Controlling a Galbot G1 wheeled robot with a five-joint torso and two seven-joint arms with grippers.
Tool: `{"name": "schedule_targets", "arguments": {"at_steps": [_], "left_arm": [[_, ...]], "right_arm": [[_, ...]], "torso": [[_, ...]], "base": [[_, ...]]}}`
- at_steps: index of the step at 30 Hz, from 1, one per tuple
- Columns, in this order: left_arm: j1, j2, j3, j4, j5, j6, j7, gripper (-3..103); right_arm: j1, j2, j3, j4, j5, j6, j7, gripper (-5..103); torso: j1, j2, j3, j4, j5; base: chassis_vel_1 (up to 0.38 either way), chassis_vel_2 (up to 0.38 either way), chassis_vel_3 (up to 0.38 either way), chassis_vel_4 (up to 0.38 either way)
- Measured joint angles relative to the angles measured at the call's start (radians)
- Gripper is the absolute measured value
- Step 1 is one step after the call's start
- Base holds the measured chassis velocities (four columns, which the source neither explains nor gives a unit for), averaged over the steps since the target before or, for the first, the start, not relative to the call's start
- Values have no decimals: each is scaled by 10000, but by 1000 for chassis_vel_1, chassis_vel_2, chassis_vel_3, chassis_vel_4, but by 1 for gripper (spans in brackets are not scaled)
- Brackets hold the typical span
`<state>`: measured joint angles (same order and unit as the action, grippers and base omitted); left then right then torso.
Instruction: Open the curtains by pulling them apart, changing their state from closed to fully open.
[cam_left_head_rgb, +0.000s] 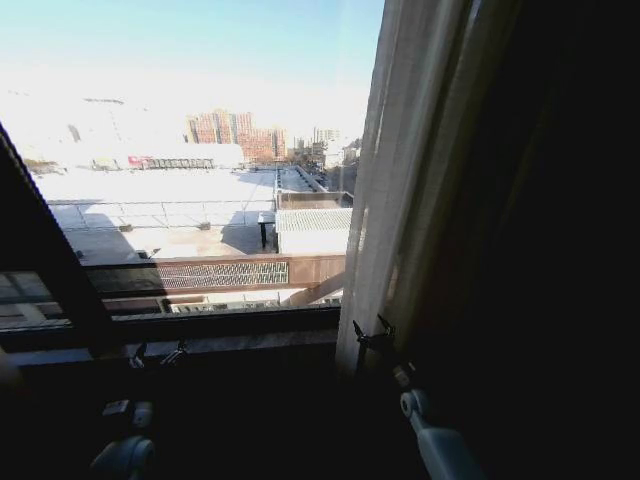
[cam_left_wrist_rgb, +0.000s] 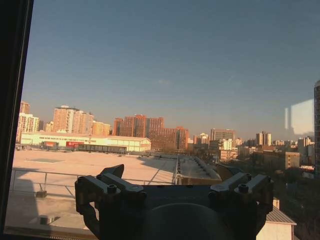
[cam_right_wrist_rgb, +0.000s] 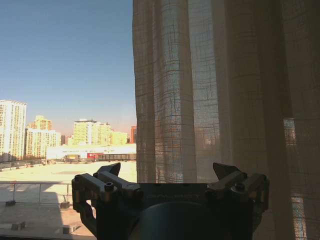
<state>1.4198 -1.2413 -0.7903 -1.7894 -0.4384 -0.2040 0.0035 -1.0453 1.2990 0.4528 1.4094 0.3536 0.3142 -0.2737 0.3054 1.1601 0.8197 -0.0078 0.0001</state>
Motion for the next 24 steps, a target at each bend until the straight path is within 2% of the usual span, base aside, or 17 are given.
{"name": "schedule_targets", "arguments": {"at_steps": [6,11,24], "left_arm": [[-1,0,1,0,0,0,0,100],[-1,0,0,0,0,0,0,100],[0,0,-1,0,0,0,0,100]], "right_arm": [[100,4,-79,-51,-140,12,260,100],[281,39,-255,-244,-145,323,486,100],[1451,341,-1112,-1299,-708,-129,1256,100]], "torso": [[18,-7,6,-1,-1],[10,-6,4,0,-1],[7,-3,3,1,-1]], "base": [[-166,145,142,-144],[-32,32,21,-18],[0,0,0,0]]}}
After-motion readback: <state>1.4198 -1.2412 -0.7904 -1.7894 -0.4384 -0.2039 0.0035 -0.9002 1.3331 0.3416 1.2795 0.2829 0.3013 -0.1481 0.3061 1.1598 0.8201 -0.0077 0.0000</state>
